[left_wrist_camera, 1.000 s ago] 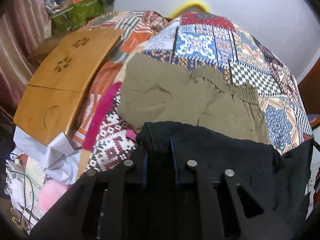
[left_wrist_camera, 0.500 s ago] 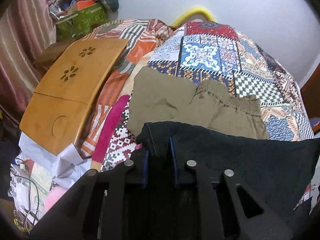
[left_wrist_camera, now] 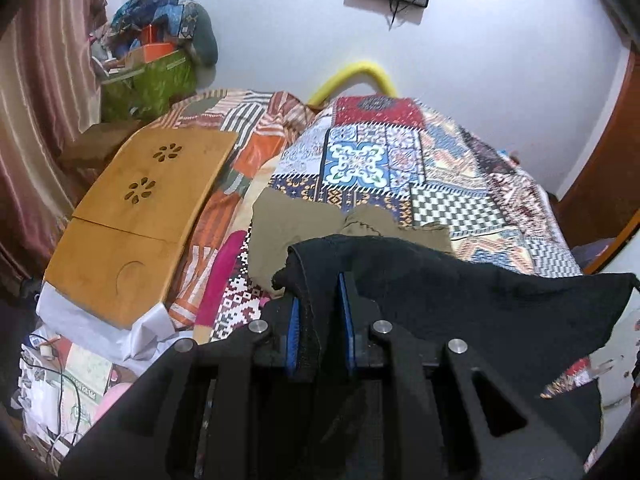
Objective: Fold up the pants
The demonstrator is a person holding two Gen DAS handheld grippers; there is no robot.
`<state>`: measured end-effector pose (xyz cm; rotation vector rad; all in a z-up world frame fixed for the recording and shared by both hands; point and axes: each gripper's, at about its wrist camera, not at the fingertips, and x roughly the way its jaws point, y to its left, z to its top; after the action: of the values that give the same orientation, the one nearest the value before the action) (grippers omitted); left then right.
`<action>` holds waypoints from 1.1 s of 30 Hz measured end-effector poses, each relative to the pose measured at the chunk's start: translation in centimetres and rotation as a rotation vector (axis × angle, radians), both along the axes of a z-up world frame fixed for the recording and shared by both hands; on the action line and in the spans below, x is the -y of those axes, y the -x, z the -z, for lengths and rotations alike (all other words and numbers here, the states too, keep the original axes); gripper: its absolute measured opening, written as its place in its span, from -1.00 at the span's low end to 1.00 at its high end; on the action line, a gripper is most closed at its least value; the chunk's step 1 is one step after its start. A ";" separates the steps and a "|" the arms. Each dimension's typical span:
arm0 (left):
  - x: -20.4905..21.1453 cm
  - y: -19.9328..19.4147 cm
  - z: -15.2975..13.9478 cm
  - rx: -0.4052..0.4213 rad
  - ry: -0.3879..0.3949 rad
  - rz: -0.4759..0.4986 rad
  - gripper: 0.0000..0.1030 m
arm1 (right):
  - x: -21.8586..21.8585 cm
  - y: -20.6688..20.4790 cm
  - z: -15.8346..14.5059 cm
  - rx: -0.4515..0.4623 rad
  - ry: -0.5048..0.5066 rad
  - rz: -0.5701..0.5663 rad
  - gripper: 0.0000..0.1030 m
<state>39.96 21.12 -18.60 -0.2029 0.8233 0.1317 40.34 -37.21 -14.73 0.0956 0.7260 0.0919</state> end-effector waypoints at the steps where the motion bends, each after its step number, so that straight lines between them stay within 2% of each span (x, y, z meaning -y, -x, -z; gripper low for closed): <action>1: -0.1 1.0 -0.6 0.012 0.007 0.003 -0.66 | 0.2 0.7 -0.3 0.004 -0.004 0.003 -0.87; 12: 0.7 10.7 -3.9 0.066 -0.008 0.049 -0.68 | 1.3 8.4 -3.0 0.056 -0.051 0.007 -0.89; 17: 0.8 14.7 -4.5 0.080 -0.023 0.041 -0.87 | 1.4 11.4 -3.2 0.067 -0.055 0.011 -0.89; 21: -0.2 17.6 -4.4 0.098 0.033 0.033 -0.88 | 1.4 13.4 -2.4 0.055 -0.076 0.006 -0.89; 24: 0.0 18.6 -3.4 0.051 0.020 0.030 -0.88 | 0.9 14.3 -1.5 0.044 -0.065 -0.003 -0.90; 27: -0.1 18.7 -2.5 0.025 0.054 0.037 -0.87 | 0.7 14.8 -1.1 0.041 -0.063 -0.002 -0.90; 30: 0.2 17.5 -1.7 -0.001 0.056 0.027 -0.76 | 0.9 14.3 -1.1 0.047 -0.072 0.010 -0.90; 32: 0.4 15.9 -1.2 -0.021 0.054 0.027 -0.61 | 1.2 14.2 -1.0 0.048 -0.074 0.017 -0.90; 33: 0.4 15.4 -0.9 -0.028 0.053 0.029 -0.43 | 1.2 13.9 -0.9 0.046 -0.070 0.021 -0.90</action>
<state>24.61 20.75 -17.70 -0.2392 0.8576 0.0863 26.48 -38.43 -13.82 0.1679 0.6760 0.0993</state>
